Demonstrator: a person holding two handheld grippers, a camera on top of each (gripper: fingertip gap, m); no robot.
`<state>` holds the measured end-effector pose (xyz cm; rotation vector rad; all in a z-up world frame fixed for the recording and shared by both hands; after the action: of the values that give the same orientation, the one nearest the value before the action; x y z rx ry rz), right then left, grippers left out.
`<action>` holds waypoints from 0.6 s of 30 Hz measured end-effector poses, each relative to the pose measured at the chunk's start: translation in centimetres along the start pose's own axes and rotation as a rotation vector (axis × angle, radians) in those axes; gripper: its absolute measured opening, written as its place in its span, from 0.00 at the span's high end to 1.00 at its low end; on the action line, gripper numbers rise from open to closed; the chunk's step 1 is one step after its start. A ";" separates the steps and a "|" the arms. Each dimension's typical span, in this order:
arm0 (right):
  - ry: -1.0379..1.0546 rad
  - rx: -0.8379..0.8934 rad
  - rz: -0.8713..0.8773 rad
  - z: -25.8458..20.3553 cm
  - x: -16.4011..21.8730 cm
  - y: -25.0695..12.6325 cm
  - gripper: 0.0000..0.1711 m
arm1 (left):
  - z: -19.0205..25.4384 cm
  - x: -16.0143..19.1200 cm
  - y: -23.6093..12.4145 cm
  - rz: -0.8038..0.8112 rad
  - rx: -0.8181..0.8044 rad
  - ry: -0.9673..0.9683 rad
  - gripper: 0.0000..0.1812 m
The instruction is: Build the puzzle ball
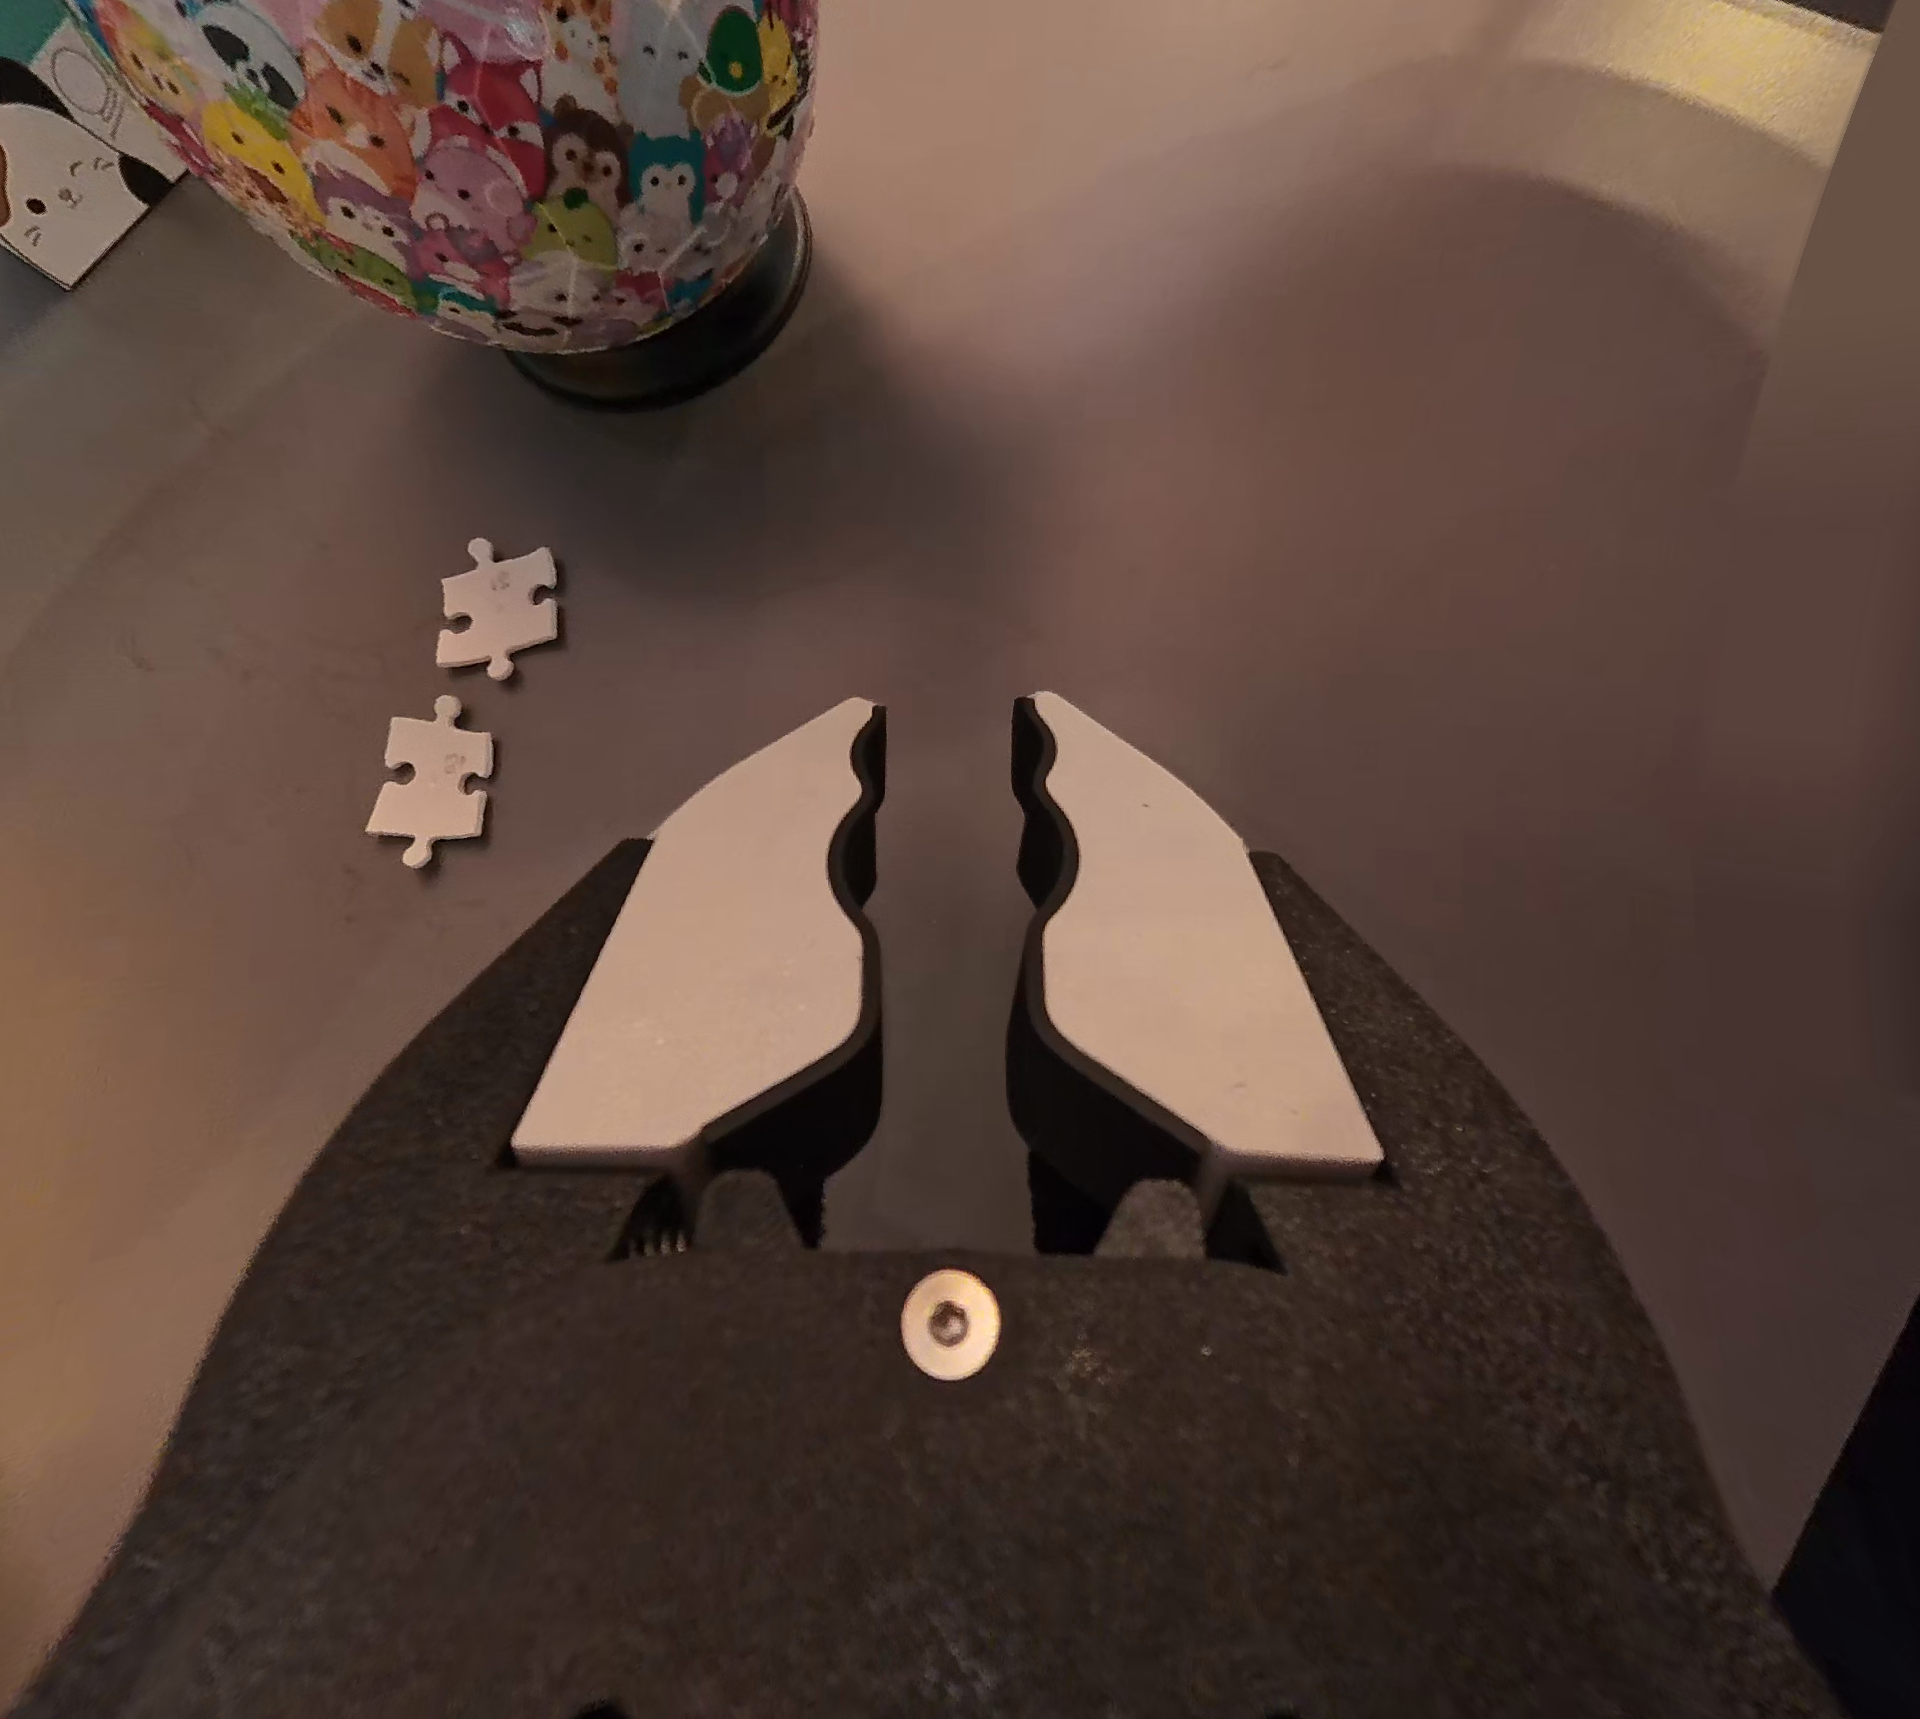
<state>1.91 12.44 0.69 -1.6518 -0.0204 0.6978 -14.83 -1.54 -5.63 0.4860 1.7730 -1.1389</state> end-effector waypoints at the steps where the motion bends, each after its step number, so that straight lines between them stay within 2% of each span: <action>1: 0.013 -0.005 -0.002 0.0 0.0 0.0 0.97 | 0.0 0.0 0.0 0.001 0.000 0.000 0.87; 12: 0.037 -0.006 -0.020 0.1 0.2 0.1 0.97 | 0.0 -0.1 0.0 0.000 -0.004 0.005 0.87; 15: 0.001 0.021 0.010 -0.2 0.1 -0.4 0.89 | 0.0 -0.1 -0.1 0.004 -0.004 -0.001 0.87; 18: -0.046 0.072 0.063 -0.4 0.0 -1.6 0.89 | -0.1 0.0 -0.1 0.000 -0.007 -0.001 0.87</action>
<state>2.73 12.43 2.17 -1.5732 0.0238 0.7758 -14.94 -1.51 -5.57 0.4813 1.7751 -1.1321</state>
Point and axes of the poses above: each gripper's, where its closed fingertips meet, y out along the fingers, x out of its underside, z = x × y across the jaws, the point moved 10 cm from there along -y, back along the fingers, and after that the axes turned 14 degrees about z, right-handed, at the moved point
